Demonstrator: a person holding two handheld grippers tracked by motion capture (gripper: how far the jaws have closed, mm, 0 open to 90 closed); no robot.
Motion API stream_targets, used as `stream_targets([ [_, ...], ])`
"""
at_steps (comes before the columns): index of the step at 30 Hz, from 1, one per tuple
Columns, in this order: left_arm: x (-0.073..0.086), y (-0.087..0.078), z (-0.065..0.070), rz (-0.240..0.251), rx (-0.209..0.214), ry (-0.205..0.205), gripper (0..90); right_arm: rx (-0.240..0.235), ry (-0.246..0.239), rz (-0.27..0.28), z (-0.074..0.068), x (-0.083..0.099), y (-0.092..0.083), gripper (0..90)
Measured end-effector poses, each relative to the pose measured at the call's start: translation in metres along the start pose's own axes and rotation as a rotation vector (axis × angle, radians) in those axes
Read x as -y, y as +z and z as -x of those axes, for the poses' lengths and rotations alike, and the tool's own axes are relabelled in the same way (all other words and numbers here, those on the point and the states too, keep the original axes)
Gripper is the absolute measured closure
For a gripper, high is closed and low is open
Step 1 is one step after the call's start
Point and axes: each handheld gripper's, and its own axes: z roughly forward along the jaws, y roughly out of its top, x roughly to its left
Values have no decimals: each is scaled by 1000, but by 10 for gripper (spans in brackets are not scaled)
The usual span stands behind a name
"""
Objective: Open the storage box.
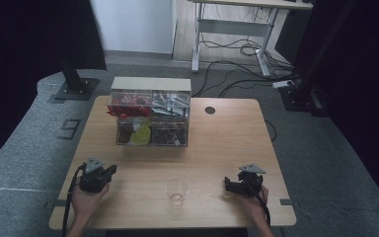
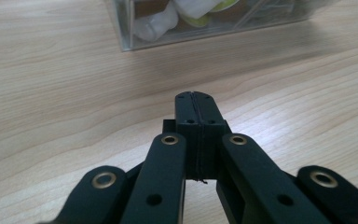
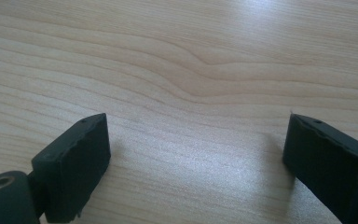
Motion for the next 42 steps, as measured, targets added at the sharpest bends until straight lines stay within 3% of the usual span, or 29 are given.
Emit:
stream_targets([
  [11, -11, 7, -1, 20, 15, -28, 900, 1, 0, 5, 0, -1, 0, 94],
  [25, -26, 30, -1, -1, 62, -63, 900, 3, 1, 8, 0, -1, 0, 106],
  [42, -48, 51, 3, 7, 71, -66, 900, 3, 2, 11, 0, -1, 0, 117],
])
